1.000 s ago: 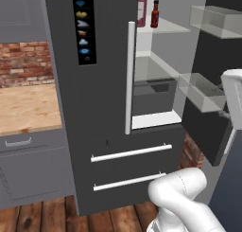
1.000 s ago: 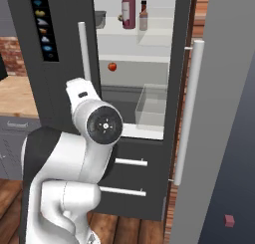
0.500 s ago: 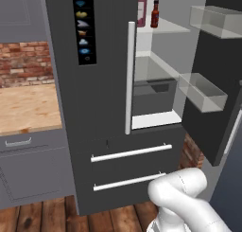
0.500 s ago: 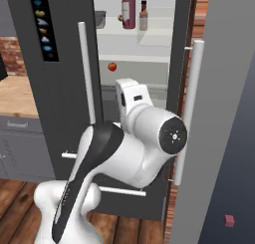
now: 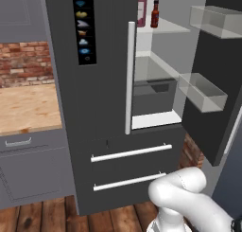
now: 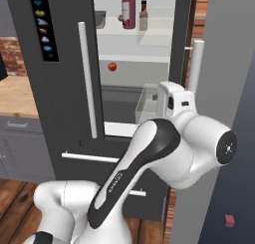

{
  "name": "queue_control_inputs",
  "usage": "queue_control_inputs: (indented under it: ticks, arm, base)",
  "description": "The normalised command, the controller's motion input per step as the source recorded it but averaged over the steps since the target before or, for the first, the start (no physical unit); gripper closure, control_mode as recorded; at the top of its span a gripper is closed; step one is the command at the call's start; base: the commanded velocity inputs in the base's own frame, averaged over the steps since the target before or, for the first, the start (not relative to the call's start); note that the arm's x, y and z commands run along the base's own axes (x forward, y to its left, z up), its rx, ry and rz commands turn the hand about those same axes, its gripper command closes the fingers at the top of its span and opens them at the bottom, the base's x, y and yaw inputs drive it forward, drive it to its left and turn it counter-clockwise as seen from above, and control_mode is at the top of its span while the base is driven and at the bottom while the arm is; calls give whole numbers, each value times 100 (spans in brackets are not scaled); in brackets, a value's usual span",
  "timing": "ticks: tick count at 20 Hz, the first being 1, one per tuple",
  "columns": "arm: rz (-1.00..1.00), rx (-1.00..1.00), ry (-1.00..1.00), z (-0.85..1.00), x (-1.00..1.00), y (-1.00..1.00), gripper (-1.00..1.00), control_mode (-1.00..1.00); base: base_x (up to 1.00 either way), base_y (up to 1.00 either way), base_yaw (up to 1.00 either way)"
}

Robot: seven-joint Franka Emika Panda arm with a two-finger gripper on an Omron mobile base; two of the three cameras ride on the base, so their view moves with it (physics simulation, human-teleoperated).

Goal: Place the tupperware on the top shelf of the fridge. Make space for the tupperware among the existing items by rearranging them on the shelves if needed. Close the fridge door when finished.

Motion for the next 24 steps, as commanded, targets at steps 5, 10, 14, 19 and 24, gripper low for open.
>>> queue_control_inputs:
  ticks: [5, 10, 14, 19, 24]
  arm:
    - [0, 13, 3, 0, 0, -84, -100, -100]
    - [0, 12, 5, 0, 16, -57, -100, -100]
    - [0, 6, 5, 0, 36, -24, -100, -100]
    - [0, 0, 1, -1, 45, -9, -100, -100]
    - [0, 0, 0, -14, 30, -16, -100, -100]
  base:
    - [0, 0, 0]
    - [0, 0, 0]
    - [0, 0, 0]
    - [0, 0, 0]
    - [0, 0, 0]
